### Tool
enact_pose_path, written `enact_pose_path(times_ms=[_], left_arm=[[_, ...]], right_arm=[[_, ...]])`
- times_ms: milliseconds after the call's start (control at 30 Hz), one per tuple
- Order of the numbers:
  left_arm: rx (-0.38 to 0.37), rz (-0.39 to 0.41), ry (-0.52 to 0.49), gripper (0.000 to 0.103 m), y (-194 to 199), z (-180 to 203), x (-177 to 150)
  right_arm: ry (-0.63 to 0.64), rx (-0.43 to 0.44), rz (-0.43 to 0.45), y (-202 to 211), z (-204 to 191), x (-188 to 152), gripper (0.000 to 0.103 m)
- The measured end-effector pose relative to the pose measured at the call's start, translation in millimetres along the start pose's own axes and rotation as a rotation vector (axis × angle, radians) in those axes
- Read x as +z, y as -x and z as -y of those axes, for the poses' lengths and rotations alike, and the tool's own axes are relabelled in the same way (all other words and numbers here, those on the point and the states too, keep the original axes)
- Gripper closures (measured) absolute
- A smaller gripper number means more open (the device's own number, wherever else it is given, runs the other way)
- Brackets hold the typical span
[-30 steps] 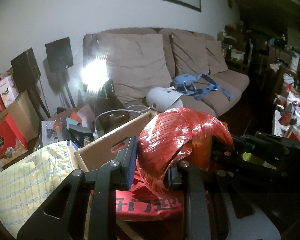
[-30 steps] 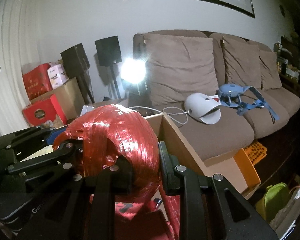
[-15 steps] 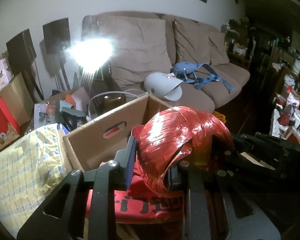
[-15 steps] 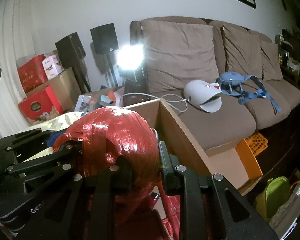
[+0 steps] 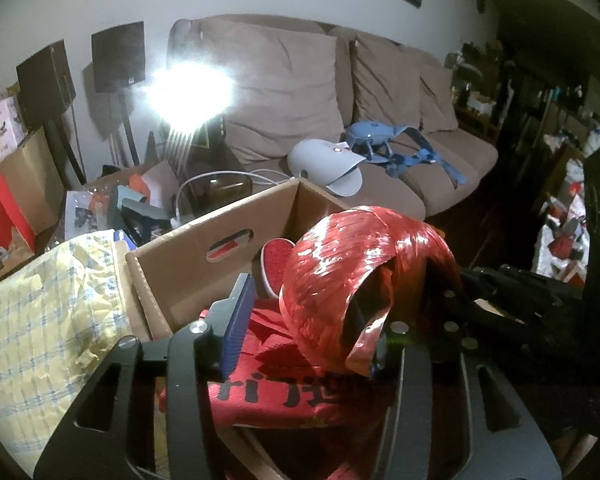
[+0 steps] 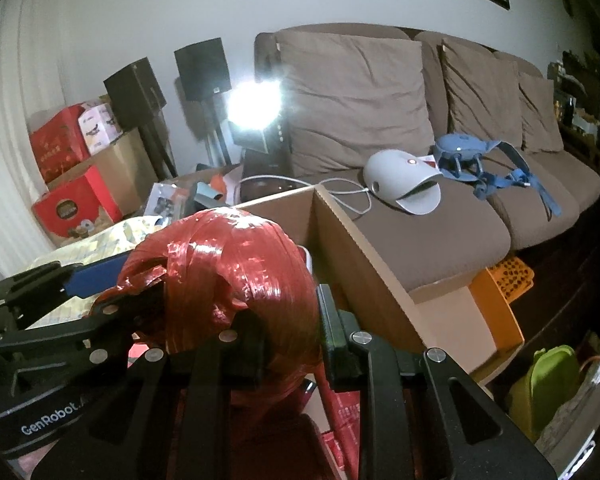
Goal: Organize objects
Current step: 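Lower the red ribbon ball into the cardboard box with both tools, then open both tools to release the ribbon ball inside the box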
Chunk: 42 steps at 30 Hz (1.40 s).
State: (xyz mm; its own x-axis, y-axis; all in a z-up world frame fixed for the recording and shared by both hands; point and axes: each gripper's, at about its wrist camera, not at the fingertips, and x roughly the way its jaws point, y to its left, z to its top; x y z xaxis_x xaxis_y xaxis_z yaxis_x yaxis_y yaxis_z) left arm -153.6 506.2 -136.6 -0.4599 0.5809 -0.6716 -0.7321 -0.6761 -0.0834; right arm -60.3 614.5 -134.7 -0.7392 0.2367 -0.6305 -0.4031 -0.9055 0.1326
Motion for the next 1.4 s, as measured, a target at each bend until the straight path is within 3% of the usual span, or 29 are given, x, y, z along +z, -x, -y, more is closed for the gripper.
enact_pose_path(times_ms=[533,600,833,1133,1400], left_arm=[[0.019,0.000,0.102,0.049,-9,-16,7],[0.053,-0.012,0.121,0.049,-16,-19,10],[0.145,-0.041,0.181,0.051,-35,-39,14],[0.105,-0.027,0.220,0.051,-16,-51,10],[0.066,0.008,0.208,0.044,31,-54,11]], right_arm=[[-0.040,0.029,0.008,3,8,2,0.073],[-0.060,0.061,0.024,7,12,3,0.069],[-0.111,0.095,0.070,26,25,11,0.069],[-0.168,0.064,0.057,31,42,14,0.069],[-0.115,0.074,0.034,33,26,15,0.069]])
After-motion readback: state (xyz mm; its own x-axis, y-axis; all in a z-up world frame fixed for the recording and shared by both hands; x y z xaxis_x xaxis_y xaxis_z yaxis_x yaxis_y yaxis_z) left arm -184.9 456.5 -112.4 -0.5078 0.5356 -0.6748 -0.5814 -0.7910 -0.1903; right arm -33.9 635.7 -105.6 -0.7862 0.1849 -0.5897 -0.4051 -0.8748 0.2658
